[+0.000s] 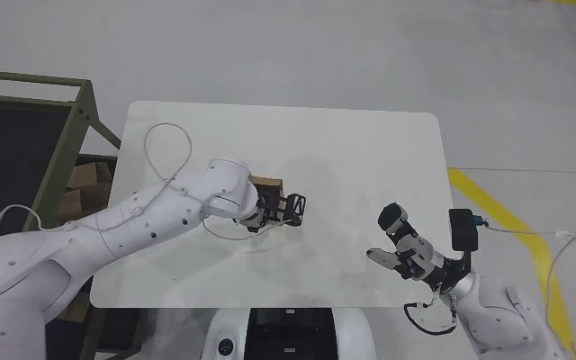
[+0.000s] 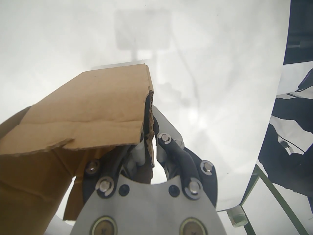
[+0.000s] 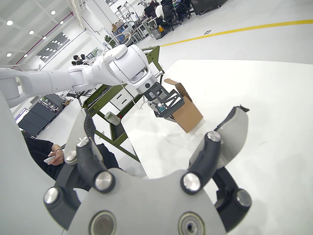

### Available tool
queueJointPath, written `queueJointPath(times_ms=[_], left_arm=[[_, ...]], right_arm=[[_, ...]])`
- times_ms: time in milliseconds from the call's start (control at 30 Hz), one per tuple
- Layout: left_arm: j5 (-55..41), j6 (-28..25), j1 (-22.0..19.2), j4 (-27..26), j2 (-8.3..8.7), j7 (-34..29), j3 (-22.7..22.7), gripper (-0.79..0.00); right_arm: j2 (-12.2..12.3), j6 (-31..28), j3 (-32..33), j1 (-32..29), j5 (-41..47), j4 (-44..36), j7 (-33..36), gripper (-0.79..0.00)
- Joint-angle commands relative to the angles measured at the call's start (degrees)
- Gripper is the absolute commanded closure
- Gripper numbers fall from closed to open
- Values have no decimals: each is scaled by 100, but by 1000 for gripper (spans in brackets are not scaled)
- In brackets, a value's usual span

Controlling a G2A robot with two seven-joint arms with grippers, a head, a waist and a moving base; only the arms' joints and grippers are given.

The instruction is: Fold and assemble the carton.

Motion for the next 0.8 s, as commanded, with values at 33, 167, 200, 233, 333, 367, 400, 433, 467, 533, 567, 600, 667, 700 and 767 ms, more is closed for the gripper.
queueJointPath(times_ms=[33, 167, 200, 233, 333, 367, 400, 433, 467, 533, 567, 600, 667, 700, 767], left_arm=[[-24, 3, -22, 21, -16, -3, 19, -117], [5, -30, -36, 15, -22, 30, 52, -219], [10, -33, -37, 10, -22, 32, 54, -222], [12, -31, -38, -3, -20, 31, 53, -231], [-16, 8, -27, -81, 4, 53, -34, -274], [-32, 12, -13, -129, 25, 73, -75, -283], [-49, 63, -2, -172, 55, 112, -140, -296], [-69, 174, 23, -221, 94, 152, -217, -305], [-62, 256, 55, -309, 139, 154, -283, -305], [-74, 304, 140, -533, 252, 169, -415, -323], [-70, 342, 184, -639, 319, 162, -496, -363], [-61, 419, 237, -759, 392, 169, -590, -409], [-32, 565, 368, -1025, 552, 186, -793, -514], [-3, 641, 446, -1177, 640, 187, -902, -523], [70, 776, 626, -1501, 828, 200, -1141, -557]], right_arm=[[0, 0, 0, 0, 0, 0, 0, -785], [0, 0, 0, 0, 0, 0, 0, -785], [0, 0, 0, 0, 0, 0, 0, -785], [0, 0, 0, 0, 0, 0, 0, -785], [0, 0, 0, 0, 0, 0, 0, -785], [0, 0, 0, 0, 0, 0, 0, -785], [0, 0, 0, 0, 0, 0, 0, -785], [0, 0, 0, 0, 0, 0, 0, -785], [0, 0, 0, 0, 0, 0, 0, -785], [0, 0, 0, 0, 0, 0, 0, -785], [0, 0, 0, 0, 0, 0, 0, -785], [0, 0, 0, 0, 0, 0, 0, -785], [0, 0, 0, 0, 0, 0, 0, -785], [0, 0, 0, 0, 0, 0, 0, -785], [0, 0, 0, 0, 0, 0, 0, -785]])
